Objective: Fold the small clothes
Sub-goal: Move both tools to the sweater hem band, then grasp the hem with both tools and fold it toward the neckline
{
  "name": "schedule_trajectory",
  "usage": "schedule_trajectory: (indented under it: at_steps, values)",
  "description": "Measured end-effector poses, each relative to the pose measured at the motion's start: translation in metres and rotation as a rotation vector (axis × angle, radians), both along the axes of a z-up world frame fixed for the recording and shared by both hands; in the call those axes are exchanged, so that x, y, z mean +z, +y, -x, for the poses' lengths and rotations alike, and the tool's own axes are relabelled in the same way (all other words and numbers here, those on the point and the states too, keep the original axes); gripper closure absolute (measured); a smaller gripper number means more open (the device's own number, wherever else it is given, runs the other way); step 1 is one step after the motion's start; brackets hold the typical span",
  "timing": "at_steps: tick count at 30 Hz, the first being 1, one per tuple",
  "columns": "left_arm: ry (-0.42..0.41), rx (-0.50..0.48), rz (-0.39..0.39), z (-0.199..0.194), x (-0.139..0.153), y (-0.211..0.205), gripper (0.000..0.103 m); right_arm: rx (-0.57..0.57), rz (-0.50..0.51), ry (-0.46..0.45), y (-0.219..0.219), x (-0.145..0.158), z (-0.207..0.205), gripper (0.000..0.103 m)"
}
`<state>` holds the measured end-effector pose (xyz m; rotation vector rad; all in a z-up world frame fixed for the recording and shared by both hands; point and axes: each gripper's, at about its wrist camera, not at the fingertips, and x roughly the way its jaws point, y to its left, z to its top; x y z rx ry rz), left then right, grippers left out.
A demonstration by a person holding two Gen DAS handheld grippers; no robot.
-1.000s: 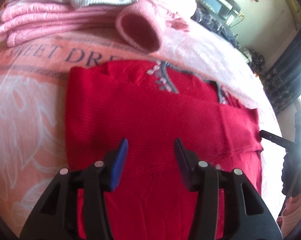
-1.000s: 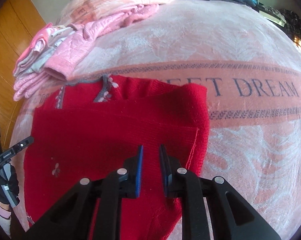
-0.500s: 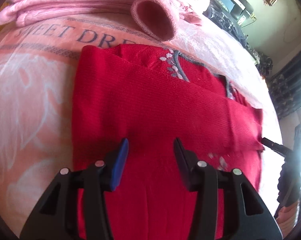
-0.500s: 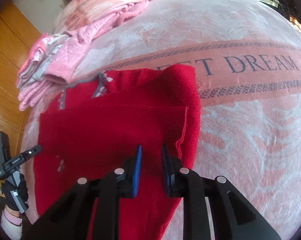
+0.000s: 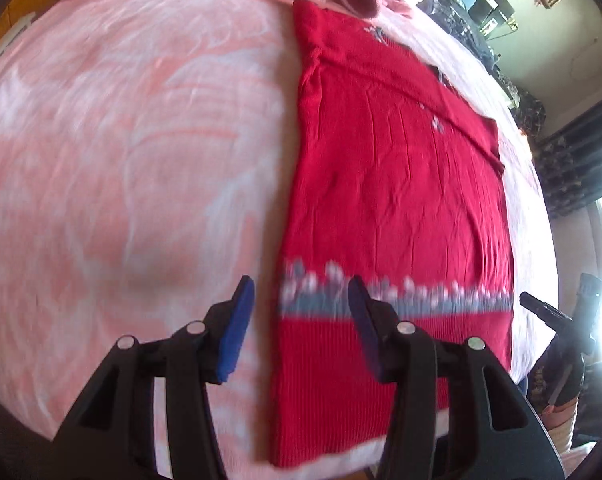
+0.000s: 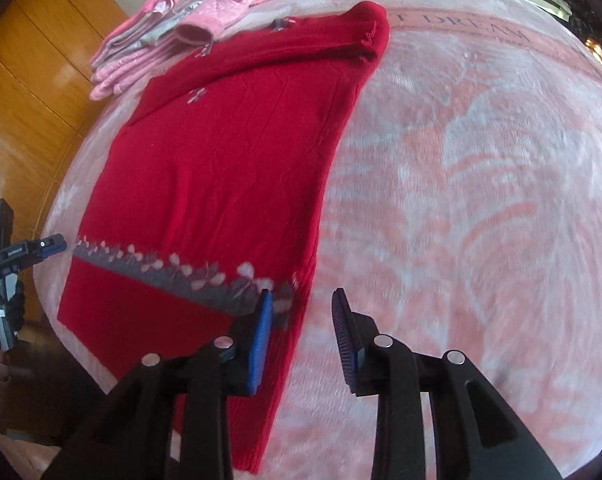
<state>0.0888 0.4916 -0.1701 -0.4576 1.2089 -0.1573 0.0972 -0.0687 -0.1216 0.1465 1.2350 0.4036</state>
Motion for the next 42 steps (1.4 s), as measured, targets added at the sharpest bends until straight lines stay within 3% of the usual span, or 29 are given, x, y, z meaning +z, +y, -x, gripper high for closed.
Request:
schedule_trajectory:
  at_steps: [3,14,25,27,30,33,37,42]
  values:
    - [0.013,0.009,0.008,0.021,-0.007,0.003,0.053,-0.017,-0.054,0.034,-0.002,-0.002,0.023,0.07]
    - [0.062,-0.026,0.096,0.061,-0.035,-0.012,0.052,-0.029,-0.052,0.111,-0.014,-0.024,0.071,0.066]
    - [0.08,-0.029,0.217,0.065,-0.045,-0.021,0.05,-0.027,-0.19,0.16,-0.005,-0.036,0.069,0.065]
    - [0.082,-0.028,0.249,0.063,-0.046,-0.021,0.045,-0.025,-0.194,0.168,-0.001,-0.038,0.065,0.065]
    - [0.082,-0.033,0.263,0.062,-0.045,-0.02,0.045,-0.024,-0.212,0.173,0.006,-0.039,0.061,0.068]
    - [0.083,-0.024,0.278,0.066,-0.044,-0.013,0.051,-0.002,-0.202,0.168,0.012,-0.037,0.061,0.073]
    - [0.084,-0.009,0.31,0.07,-0.046,-0.006,0.051,-0.003,-0.206,0.17,0.011,-0.04,0.06,0.074]
    - [0.075,-0.016,0.294,0.065,-0.047,-0.017,0.046,0.003,-0.199,0.164,0.015,-0.039,0.059,0.077]
